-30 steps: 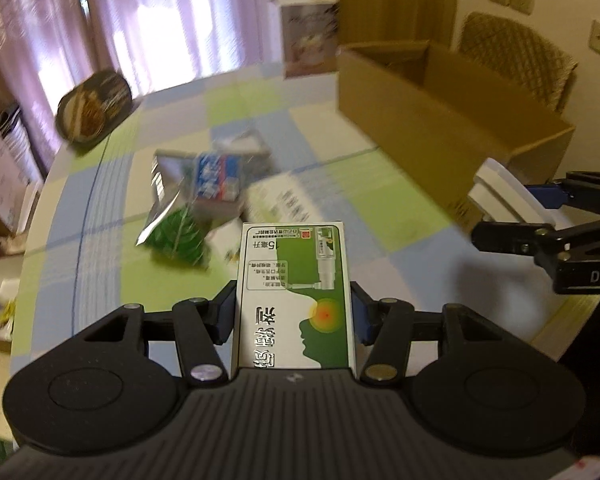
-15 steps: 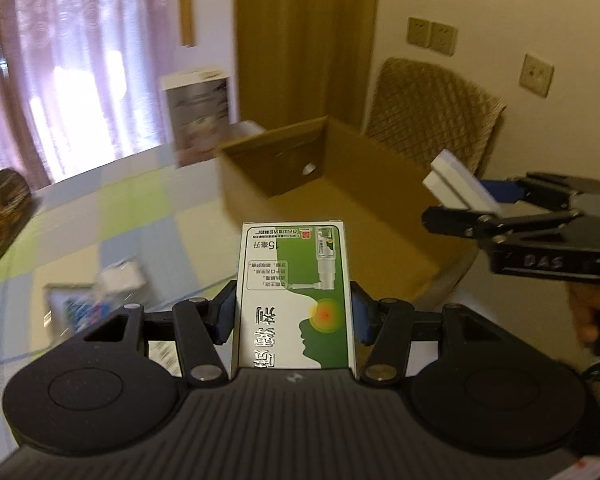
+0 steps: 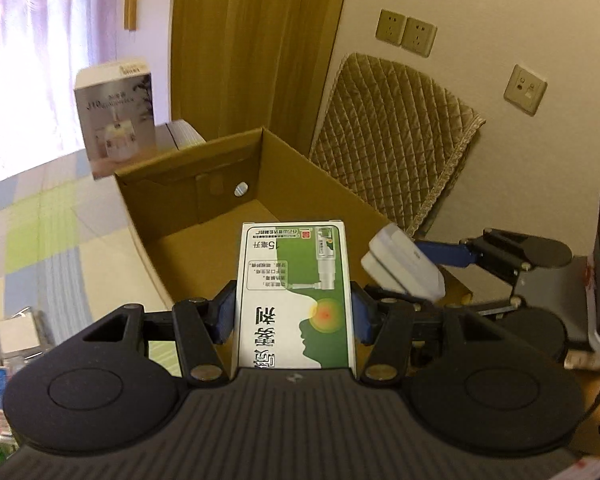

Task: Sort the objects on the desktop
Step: 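Lower the green box into the cardboard box and open the left gripper while the right carries the light, then lower the night light into the cardboard box and open the right gripper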

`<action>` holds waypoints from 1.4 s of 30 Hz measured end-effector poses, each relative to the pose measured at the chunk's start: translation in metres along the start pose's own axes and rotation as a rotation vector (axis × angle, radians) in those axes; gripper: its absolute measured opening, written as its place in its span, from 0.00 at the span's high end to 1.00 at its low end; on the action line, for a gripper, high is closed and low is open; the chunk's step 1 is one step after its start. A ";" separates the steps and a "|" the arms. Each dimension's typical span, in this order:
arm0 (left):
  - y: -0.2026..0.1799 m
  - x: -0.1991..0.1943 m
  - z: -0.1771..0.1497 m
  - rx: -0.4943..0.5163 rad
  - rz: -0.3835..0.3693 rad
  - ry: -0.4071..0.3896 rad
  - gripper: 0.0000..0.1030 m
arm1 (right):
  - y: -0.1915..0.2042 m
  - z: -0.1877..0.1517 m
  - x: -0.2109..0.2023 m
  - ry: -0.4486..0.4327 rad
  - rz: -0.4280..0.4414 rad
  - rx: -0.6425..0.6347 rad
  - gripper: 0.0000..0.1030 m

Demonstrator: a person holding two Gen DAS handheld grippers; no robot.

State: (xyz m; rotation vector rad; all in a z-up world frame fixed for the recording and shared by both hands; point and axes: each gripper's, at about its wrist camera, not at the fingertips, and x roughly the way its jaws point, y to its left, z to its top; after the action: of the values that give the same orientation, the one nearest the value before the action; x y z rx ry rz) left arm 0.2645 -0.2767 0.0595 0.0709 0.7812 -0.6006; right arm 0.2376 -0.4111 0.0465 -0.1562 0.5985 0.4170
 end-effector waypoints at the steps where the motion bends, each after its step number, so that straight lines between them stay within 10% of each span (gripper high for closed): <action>1: 0.000 0.005 0.001 0.001 -0.001 0.006 0.51 | 0.000 -0.002 0.002 0.004 0.000 -0.005 0.40; 19: 0.001 0.034 -0.002 0.006 0.020 0.046 0.53 | -0.007 -0.009 0.019 0.036 -0.010 -0.034 0.40; 42: 0.022 -0.019 -0.019 -0.024 0.085 -0.031 0.47 | 0.010 -0.007 0.027 0.078 0.030 -0.063 0.40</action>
State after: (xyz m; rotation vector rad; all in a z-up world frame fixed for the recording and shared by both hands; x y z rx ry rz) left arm 0.2535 -0.2434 0.0553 0.0725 0.7517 -0.5104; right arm 0.2502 -0.3946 0.0249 -0.2245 0.6655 0.4603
